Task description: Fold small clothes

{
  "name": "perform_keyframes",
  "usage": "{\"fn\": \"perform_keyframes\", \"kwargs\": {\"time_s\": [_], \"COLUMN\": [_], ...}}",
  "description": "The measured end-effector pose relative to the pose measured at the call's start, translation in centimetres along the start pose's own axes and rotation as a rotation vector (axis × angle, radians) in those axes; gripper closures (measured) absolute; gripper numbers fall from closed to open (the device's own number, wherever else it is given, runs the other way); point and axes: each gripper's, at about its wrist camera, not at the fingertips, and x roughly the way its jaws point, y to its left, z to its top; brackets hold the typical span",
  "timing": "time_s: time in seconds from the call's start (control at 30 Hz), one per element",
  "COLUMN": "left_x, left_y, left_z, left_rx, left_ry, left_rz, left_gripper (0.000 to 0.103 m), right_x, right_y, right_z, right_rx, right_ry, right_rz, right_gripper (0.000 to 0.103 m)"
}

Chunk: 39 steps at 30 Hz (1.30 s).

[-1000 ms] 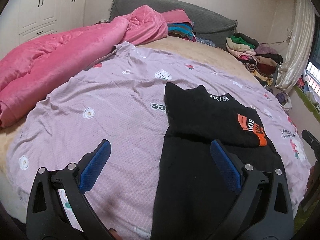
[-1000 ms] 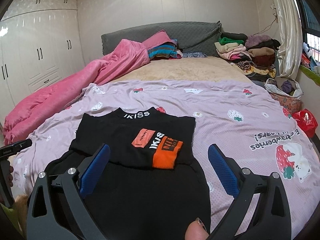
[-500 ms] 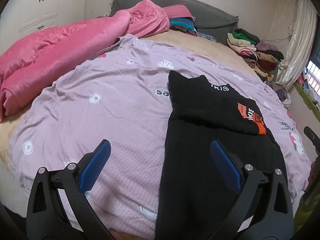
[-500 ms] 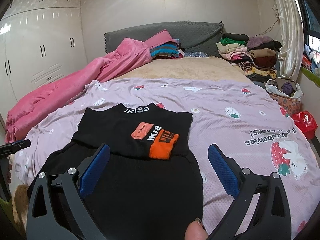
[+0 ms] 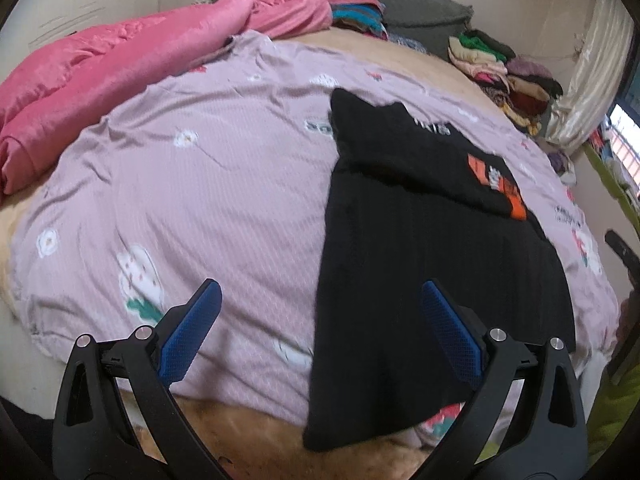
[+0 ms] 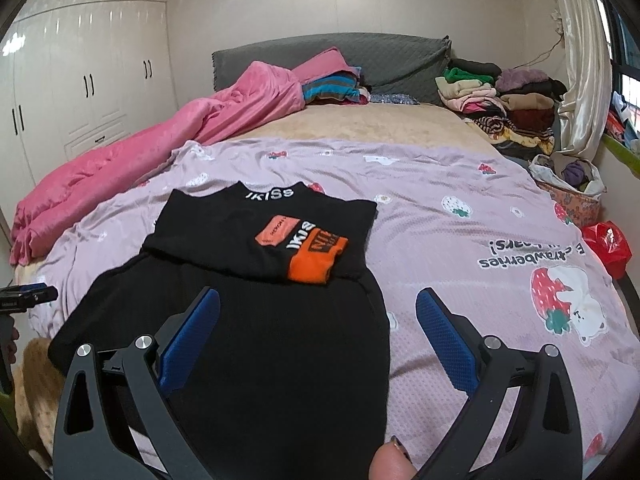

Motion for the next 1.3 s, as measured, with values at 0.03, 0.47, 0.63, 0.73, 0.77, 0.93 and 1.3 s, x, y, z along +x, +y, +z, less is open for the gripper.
{"fn": "perform_keyframes", "kwargs": {"time_s": [0.03, 0.47, 0.63, 0.73, 0.77, 0.93, 1.3], "left_x": [0.1, 0.7, 1.1, 1.1, 1.2, 1.7, 1.7], "left_y": [-0.1, -0.6, -0.3, -0.1, 0.0, -0.6, -0.8], "left_z": [-0.3, -3.8, -5.0, -5.2, -5.2, -5.4, -5.5], "left_rx": [0.005, 0.046, 0.028, 0.021, 0.013, 0.025, 0.033], "left_ry": [0.007, 0.088, 0.127, 0.128, 0.133, 0.143, 0.134], "left_rz": [-0.002, -0.02, -0.063, -0.074, -0.078, -0.084, -0.08], "left_gripper": [0.01, 0.031, 0.054, 0.059, 0.061, 0.073, 0.082], "right_x": [-0.1, -0.5, -0.8, -0.9, -0.9, -1.0, -0.7], "right_y": [0.0, -0.8, -1.2, -1.2, -1.2, -1.4, -2.0], "right_z": [-0.2, -2.0, -2.8, -3.4, -3.6, -5.4, -10.3], "right_rx": [-0.003, -0.003, -0.008, -0.018, -0.022, -0.013, -0.013], "right_ry": [0.003, 0.049, 0.067, 0.082, 0.089, 0.148, 0.331], "right_rz": [-0.001, 0.019, 0.015, 0.017, 0.019, 0.06, 0.113], "right_gripper": [0.005, 0.005, 0.005, 0.005, 0.005, 0.005, 0.014]}}
